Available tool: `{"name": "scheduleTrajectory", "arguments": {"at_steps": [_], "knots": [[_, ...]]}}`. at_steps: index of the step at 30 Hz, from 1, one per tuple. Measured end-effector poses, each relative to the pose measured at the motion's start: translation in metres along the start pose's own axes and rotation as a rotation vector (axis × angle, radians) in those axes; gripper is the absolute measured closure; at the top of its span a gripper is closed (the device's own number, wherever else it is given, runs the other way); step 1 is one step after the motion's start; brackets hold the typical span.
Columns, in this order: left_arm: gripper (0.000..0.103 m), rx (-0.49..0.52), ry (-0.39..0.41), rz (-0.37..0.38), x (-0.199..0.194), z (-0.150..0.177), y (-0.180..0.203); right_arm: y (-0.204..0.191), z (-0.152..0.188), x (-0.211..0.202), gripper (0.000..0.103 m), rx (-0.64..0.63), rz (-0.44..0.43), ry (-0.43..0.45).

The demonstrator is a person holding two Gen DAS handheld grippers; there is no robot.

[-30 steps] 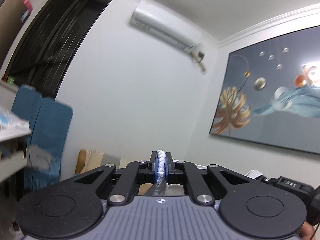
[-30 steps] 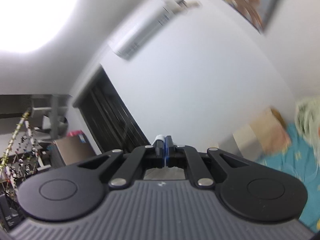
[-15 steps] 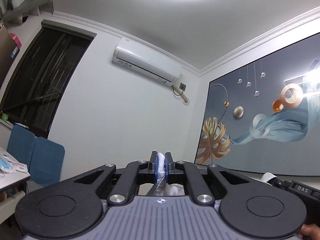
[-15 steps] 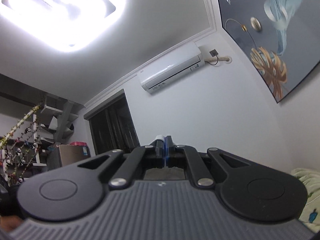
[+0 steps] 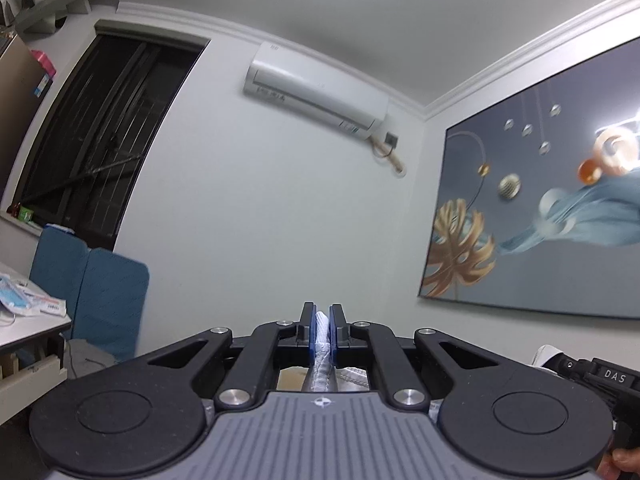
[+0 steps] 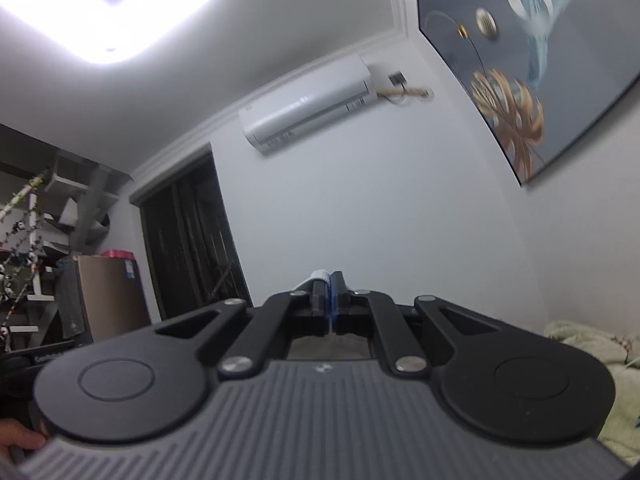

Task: Fold clothes
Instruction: 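Raise the T-shirt high with both grippers to shake it open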

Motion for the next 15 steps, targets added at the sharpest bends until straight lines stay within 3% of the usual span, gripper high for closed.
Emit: {"name": "scheduleTrajectory", "arguments": {"at_steps": [5,15], "knots": [[0.096,0.011,-0.069,-0.069,0.095,0.066,-0.056,0.032,0.071,0.087,0.099,0.010,0.037,-0.071],[0.096,0.003,-0.265,-0.184,0.360,0.240,-0.237,0.135,0.265,0.303,0.099,0.032,0.155,-0.247]]}}
Point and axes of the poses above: each gripper's, at about its wrist camera, not at the fingertips, and x roughly the way its jaws point, y to its right, z to its underside, the point moved 2 cm from there along x, roughly the way its jaws point, and after that the axes turned 4 degrees about -x, right-handed, at the moved point
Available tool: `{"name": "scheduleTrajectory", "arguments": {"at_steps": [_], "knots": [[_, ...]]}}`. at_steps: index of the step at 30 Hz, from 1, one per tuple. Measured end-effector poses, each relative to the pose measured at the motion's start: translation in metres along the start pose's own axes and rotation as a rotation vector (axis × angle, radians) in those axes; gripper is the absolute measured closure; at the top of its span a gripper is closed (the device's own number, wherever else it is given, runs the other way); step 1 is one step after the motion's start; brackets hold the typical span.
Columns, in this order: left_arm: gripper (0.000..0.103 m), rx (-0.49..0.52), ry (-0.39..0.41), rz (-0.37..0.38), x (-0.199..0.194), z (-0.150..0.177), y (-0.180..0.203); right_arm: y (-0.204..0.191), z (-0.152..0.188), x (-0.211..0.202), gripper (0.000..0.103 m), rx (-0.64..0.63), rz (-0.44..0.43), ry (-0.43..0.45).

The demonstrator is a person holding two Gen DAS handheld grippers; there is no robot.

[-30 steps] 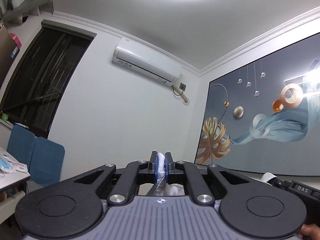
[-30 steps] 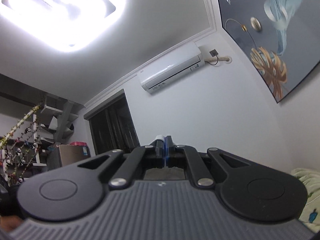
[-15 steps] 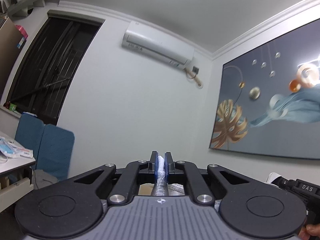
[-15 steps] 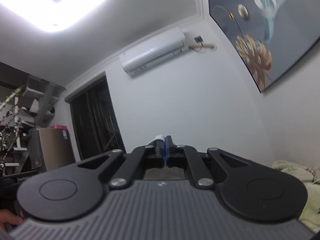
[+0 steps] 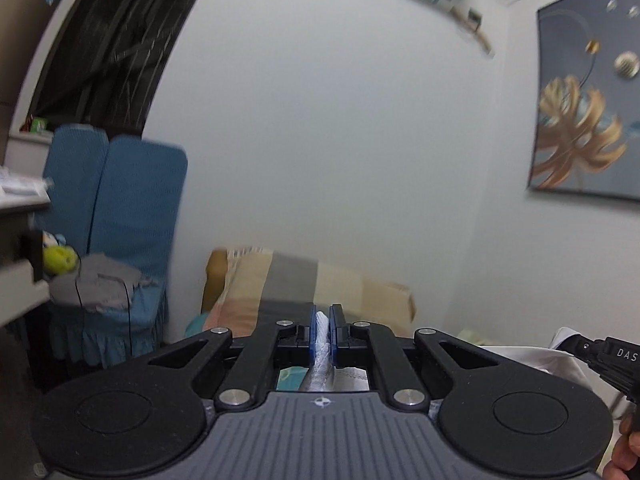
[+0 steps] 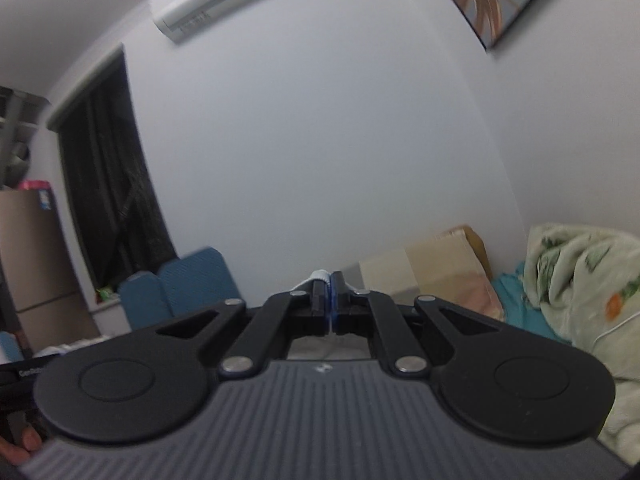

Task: Fold clothes
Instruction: 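Raise the T-shirt high with both grippers to shake it open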

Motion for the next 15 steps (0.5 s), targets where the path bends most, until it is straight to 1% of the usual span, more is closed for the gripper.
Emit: {"name": "scheduleTrajectory", "arguments": {"at_steps": [3,5,8,10,12,14,15], "knots": [[0.096,-0.014,-0.059,-0.019,0.094,0.046,-0.038,0.031,0.056,0.082,0.099,-0.006,0.030,-0.068],[0.096,0.014,-0.130,-0.041,0.157,0.084,-0.061,0.053,0.101,0.130,0.099,-0.009,0.039,-0.124],[0.096,0.041,-0.223,-0.073,0.236,0.146,-0.088,0.086,0.166,0.194,0.099,0.013,0.049,-0.264],[0.096,0.027,-0.291,-0.104,0.275,0.189,-0.107,0.103,0.206,0.222,0.098,0.012,0.056,-0.352],[0.096,-0.010,-0.352,-0.121,0.304,0.226,-0.126,0.118,0.243,0.242,0.098,0.012,0.062,-0.430],[0.096,-0.006,-0.397,-0.132,0.322,0.253,-0.139,0.128,0.264,0.251,0.098,0.036,0.058,-0.484],[0.096,-0.006,-0.411,-0.132,0.326,0.260,-0.143,0.132,0.271,0.253,0.098,0.049,0.056,-0.504]]}}
Point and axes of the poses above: each gripper's, at about its wrist camera, not at the fingertips, and x roughly the way its jaws point, y to its right, z to its underside, the point moved 2 cm from there along x, roughly the way its jaws point, and after that the axes turned 4 degrees about -x, right-handed, at the moved point
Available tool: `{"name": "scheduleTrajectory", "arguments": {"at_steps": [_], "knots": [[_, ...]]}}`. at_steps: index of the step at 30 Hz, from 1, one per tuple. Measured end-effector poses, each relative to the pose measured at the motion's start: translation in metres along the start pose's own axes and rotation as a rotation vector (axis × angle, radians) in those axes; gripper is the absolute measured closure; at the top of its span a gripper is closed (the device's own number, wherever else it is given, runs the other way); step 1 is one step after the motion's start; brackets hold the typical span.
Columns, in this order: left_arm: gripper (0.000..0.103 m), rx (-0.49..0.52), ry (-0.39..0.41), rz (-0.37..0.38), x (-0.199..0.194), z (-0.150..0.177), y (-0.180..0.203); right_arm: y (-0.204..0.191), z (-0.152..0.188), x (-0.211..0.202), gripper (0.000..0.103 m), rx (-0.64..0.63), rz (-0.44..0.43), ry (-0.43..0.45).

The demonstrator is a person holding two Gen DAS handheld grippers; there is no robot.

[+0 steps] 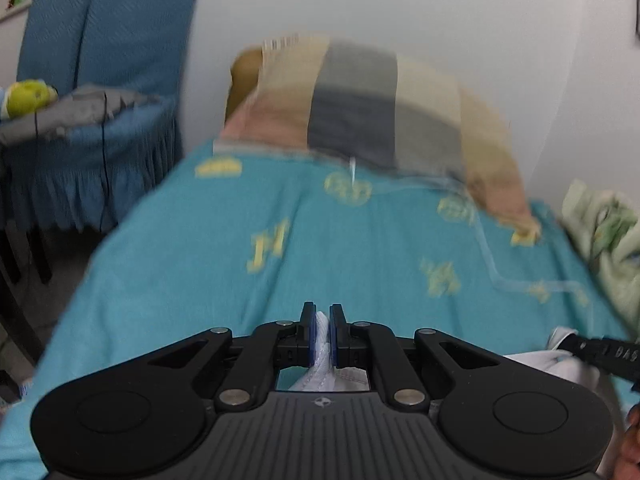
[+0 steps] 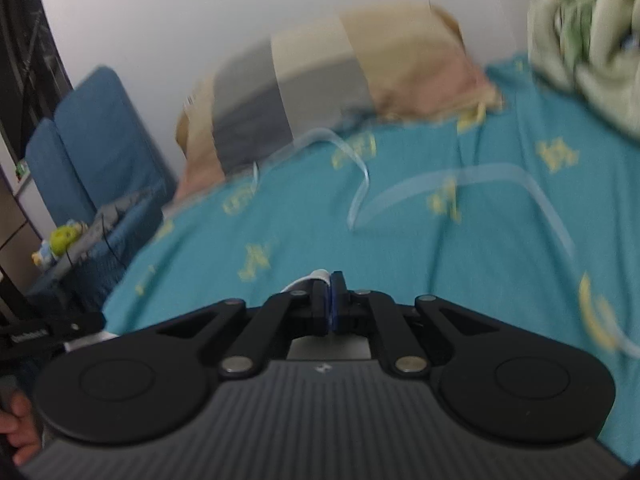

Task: Fold clothes
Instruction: 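Raise the T-shirt high with both grippers to shake it open, then lower the T-shirt flat onto the bed and open both grippers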

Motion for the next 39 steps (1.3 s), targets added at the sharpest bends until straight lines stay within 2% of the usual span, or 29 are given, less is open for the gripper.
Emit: {"name": "scheduleTrajectory", "arguments": {"at_steps": [3,5,6,7,8,9,10,12,15,19,23,28,31,34,39], "knots": [[0.093,-0.001,-0.041,0.004,0.011,0.010,-0.007,0.004,-0.001,0.000,0.095,0.024,-0.026,-0.033],[0.080,0.002,-0.058,-0.002,0.002,0.008,-0.008,0.003,-0.007,-0.003,0.088,0.023,-0.037,-0.055],[0.064,-0.002,-0.066,-0.003,-0.001,0.006,-0.009,-0.001,-0.010,-0.005,0.074,0.012,-0.033,-0.067],[0.052,-0.005,-0.078,0.001,-0.011,0.005,-0.009,-0.003,-0.014,-0.009,0.055,0.003,-0.030,-0.071],[0.051,-0.002,-0.077,0.006,-0.021,0.003,-0.010,-0.006,-0.016,-0.014,0.044,-0.005,-0.033,-0.072],[0.048,0.001,-0.076,0.011,-0.031,0.002,-0.010,-0.010,-0.018,-0.020,0.023,-0.012,-0.042,-0.072],[0.041,0.008,-0.078,0.019,-0.045,-0.001,-0.009,-0.013,-0.020,-0.026,0.016,-0.018,-0.046,-0.074],[0.036,0.020,-0.077,0.036,-0.077,-0.001,-0.008,-0.020,-0.024,-0.043,0.018,-0.032,-0.043,-0.076],[0.034,0.010,-0.057,0.055,-0.146,-0.002,-0.005,-0.031,-0.029,-0.077,0.018,-0.045,-0.039,-0.072],[0.032,-0.076,-0.040,0.080,-0.234,0.011,-0.021,-0.044,-0.024,-0.149,0.018,-0.061,-0.040,-0.053],[0.031,-0.178,-0.035,0.081,-0.314,0.046,-0.041,-0.052,0.003,-0.233,0.018,-0.070,-0.050,-0.049],[0.032,-0.351,-0.044,0.071,-0.396,0.107,-0.067,-0.056,0.049,-0.342,0.017,-0.076,-0.079,-0.032],[0.032,-0.421,-0.054,0.053,-0.422,0.139,-0.079,-0.056,0.073,-0.396,0.017,-0.060,-0.086,-0.018],[0.033,-0.536,-0.089,0.041,-0.433,0.161,-0.093,-0.059,0.095,-0.431,0.018,-0.065,-0.084,-0.041],[0.034,-0.636,-0.087,0.028,-0.430,0.178,-0.110,-0.055,0.126,-0.454,0.018,-0.027,-0.104,-0.046]]}}
Point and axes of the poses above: each gripper's, at about its wrist camera, not at the fingertips, and x roughly the way its jaws point, y to its right, z to its underside, the point moved 2 cm from there along x, roughly the way its jaws point, and after that the axes turned 4 degrees about -x, right-handed, at the moved point
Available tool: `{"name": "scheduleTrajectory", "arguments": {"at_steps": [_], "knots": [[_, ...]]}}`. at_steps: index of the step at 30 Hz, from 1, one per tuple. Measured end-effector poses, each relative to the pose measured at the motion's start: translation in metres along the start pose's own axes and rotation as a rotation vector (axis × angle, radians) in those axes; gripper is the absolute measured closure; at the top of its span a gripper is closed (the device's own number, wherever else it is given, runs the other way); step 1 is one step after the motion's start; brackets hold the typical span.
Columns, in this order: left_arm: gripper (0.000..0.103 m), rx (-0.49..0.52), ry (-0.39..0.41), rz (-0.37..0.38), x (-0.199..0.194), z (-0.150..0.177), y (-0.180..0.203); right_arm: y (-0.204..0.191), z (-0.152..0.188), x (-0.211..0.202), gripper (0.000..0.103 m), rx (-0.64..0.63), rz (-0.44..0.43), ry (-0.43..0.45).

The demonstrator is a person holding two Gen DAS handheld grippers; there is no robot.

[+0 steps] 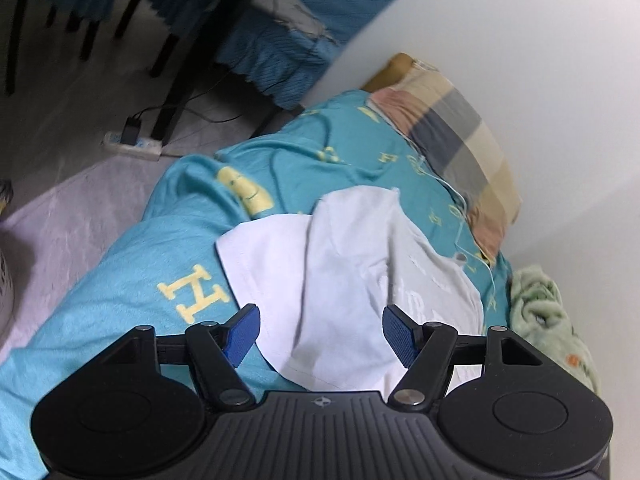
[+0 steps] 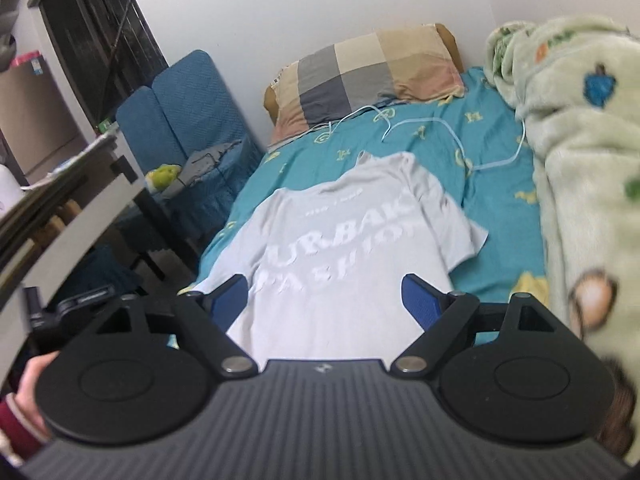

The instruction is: Fold clothes

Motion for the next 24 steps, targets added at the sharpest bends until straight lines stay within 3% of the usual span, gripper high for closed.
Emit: {"name": "scheduleTrajectory", "arguments": {"at_steps": [8,12,14,15,16,18,24], "knots": [[0.038,-0.083,0.001,-0.078,0.061,-0.008,-0.029,0.023,0.016,0.025,0.018,0.091,-0.014,-0.032],[0.039,-0.079,0.037,-0.061,0.083,-0.017,-0.038,0.029,0.017,0.044,0.018,0.111,-0.019,-0.044],[0.055,-0.072,0.039,-0.028,0.093,-0.021,-0.038,0.029,0.016,0.053,0.018,0.103,-0.012,-0.043],[0.072,-0.069,0.032,-0.010,0.100,-0.022,-0.038,0.029,0.015,0.057,0.018,0.096,-0.007,-0.044],[0.082,-0.065,0.024,-0.014,0.105,-0.021,-0.037,0.030,0.015,0.061,0.018,0.091,-0.004,-0.045],[0.093,-0.021,0.040,-0.031,0.111,-0.020,-0.032,0.030,0.014,0.066,0.018,0.088,0.001,-0.045],[0.101,0.023,0.117,0.004,0.088,-0.050,-0.006,0.032,0.011,0.071,0.018,0.094,0.017,-0.040]]}}
Point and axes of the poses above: each gripper's, at about its wrist camera, not at the fingertips, and x roughly the way its jaws point, y to its right, z to its underside, the point moved 2 cm from there along x, roughly the way its jaws point, and after that the axes turned 4 degrees about -x, right-handed, at the moved point
